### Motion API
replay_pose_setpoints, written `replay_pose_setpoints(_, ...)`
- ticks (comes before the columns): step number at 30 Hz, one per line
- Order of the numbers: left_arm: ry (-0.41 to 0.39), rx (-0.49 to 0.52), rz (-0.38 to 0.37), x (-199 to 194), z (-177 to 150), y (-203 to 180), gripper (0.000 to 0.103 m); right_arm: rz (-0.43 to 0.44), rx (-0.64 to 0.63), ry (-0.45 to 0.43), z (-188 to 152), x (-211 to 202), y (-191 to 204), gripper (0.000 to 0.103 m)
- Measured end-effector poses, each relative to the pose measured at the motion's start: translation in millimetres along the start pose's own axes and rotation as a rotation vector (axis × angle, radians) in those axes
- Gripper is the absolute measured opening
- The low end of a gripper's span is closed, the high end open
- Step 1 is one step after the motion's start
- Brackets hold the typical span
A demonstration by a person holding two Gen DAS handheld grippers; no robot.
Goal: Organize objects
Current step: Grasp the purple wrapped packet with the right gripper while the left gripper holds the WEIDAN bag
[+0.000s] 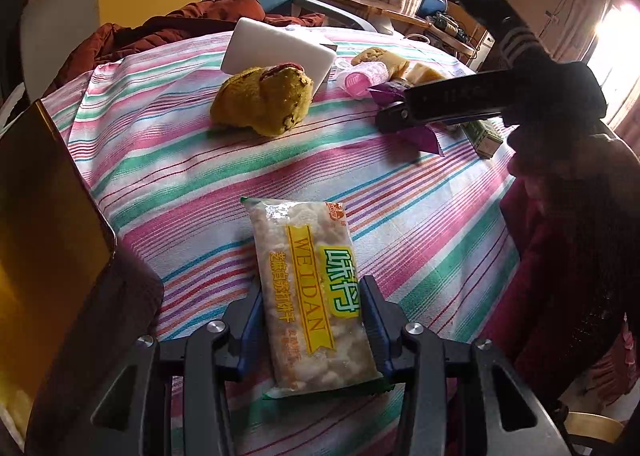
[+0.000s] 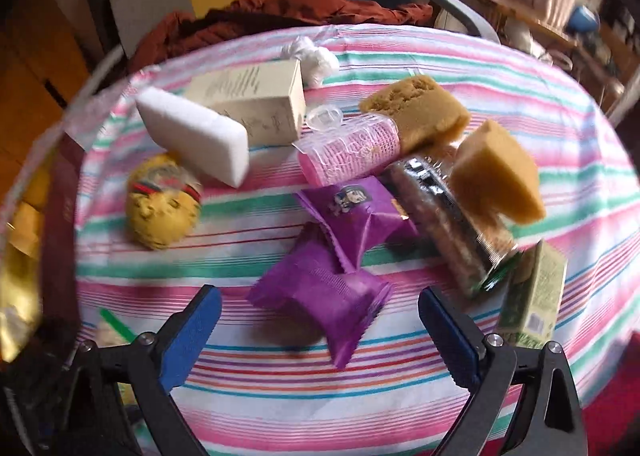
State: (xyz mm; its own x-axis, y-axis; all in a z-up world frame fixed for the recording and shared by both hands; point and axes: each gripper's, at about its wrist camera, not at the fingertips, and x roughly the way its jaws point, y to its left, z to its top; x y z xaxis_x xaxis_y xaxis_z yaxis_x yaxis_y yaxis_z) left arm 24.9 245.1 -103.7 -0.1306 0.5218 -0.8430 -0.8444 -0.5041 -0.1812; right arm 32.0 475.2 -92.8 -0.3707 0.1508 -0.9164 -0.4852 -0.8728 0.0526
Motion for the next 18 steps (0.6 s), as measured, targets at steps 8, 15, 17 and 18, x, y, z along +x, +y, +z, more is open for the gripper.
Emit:
replay_pose_setpoints(8, -0.007, -0.004, -0.009, 0, 0, 2, 0.045, -0.034, -0.111, 0.024, -4, 10, 9, 0.059)
replay_pose_setpoints(15, -0.028, -0.012, -0.007, -4, 1, 4, 0.043, 0.079, -0.108, 0.012, -23, -15, 17, 0.057)
replay_pose_setpoints(17, -0.044, -0.005, -0.006, -9, 2, 3, 0.043, 0.113, -0.086, -0.009, -30, -26, 13, 0.057)
replay_pose_setpoints(18, -0.053, -0.003, -0.012, -11, 2, 3, 0.043, 0.121, -0.082, -0.02, -32, -31, 12, 0.057)
